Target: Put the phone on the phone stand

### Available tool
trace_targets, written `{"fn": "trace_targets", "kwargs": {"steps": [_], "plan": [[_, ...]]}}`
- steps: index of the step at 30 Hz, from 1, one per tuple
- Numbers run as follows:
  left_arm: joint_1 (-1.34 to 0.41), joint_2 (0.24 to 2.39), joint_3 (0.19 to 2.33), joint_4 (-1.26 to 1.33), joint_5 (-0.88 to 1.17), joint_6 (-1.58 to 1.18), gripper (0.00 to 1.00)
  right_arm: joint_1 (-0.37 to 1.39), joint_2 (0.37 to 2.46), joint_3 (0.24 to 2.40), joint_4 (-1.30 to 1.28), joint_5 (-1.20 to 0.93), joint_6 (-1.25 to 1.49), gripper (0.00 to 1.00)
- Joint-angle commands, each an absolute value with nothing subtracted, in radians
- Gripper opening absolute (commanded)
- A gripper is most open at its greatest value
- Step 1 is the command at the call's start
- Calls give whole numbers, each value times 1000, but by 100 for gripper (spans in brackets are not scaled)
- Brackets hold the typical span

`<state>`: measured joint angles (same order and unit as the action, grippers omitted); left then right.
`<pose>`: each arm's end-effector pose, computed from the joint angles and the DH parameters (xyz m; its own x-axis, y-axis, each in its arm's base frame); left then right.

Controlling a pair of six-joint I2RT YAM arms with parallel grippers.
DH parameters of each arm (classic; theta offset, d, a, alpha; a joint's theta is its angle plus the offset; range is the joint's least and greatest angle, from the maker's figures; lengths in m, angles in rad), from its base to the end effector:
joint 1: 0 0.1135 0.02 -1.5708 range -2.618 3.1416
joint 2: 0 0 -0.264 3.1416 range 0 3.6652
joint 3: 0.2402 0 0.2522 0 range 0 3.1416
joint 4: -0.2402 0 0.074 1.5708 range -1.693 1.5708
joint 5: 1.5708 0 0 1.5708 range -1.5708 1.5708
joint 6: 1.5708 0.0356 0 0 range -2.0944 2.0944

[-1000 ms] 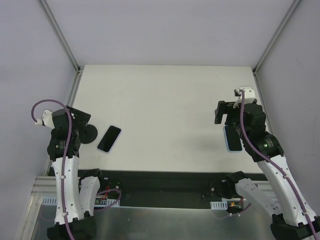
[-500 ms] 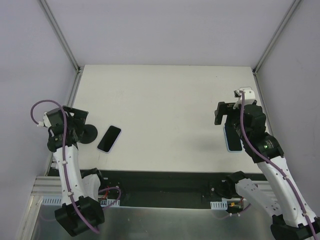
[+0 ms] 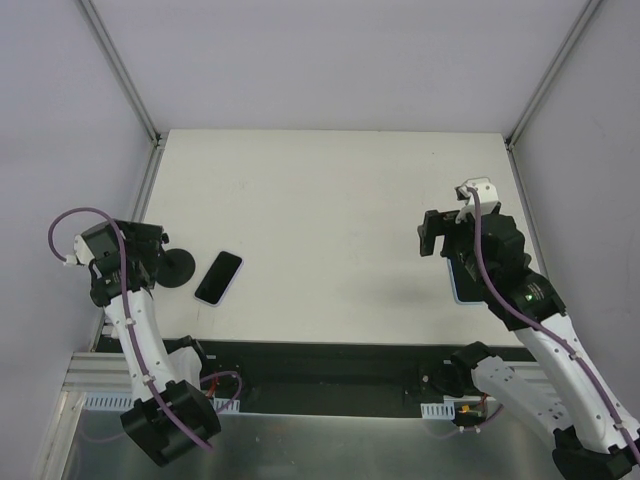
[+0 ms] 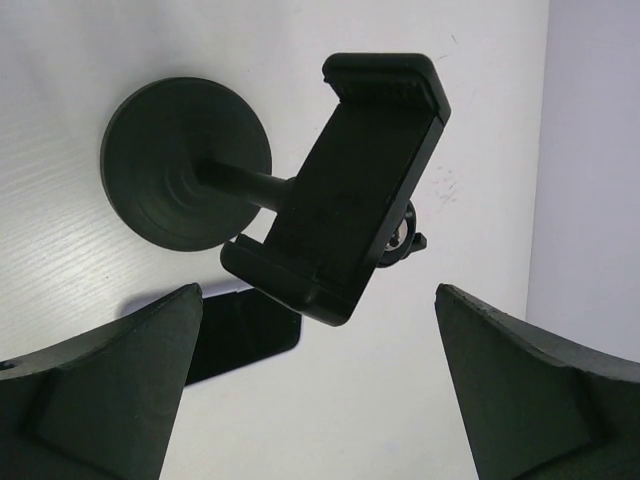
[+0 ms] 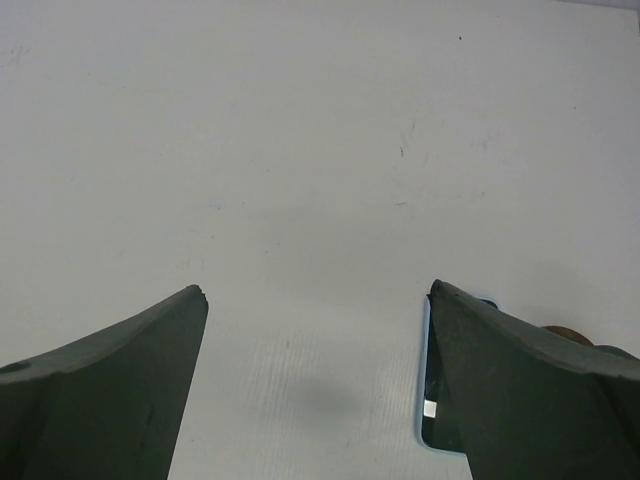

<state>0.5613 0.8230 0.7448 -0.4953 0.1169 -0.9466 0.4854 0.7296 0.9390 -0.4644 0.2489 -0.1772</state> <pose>0.1556 0.0930 0.2884 0.0932 -0.8933 -0.4396 -0.6332 0.2875 -0.7186 0.1415 0.0647 0.3717 -0.1771 -0.2865 -0.9416 -0.2769 0.9325 -0.2317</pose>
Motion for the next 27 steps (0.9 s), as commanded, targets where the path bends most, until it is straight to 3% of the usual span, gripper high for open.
{"fn": "trace_targets", "kwargs": {"steps": [1, 5, 11, 18, 22, 27], "plan": [[577, 798, 742, -448, 83, -910, 99, 523, 701, 942, -428, 302, -195, 96], [601, 856, 781, -387, 132, -796, 89, 534, 690, 940, -429, 301, -199, 96], [615, 884, 801, -379, 175, -776, 83, 532, 675, 937, -429, 313, -201, 96], [641, 891, 726, -261, 350, -838, 53, 532, 684, 943, -437, 310, -202, 96], [646, 899, 718, -235, 390, -848, 27, 534, 689, 945, -442, 319, -206, 96], [647, 908, 700, -200, 426, -867, 9, 534, 698, 946, -443, 322, -206, 96]]}}
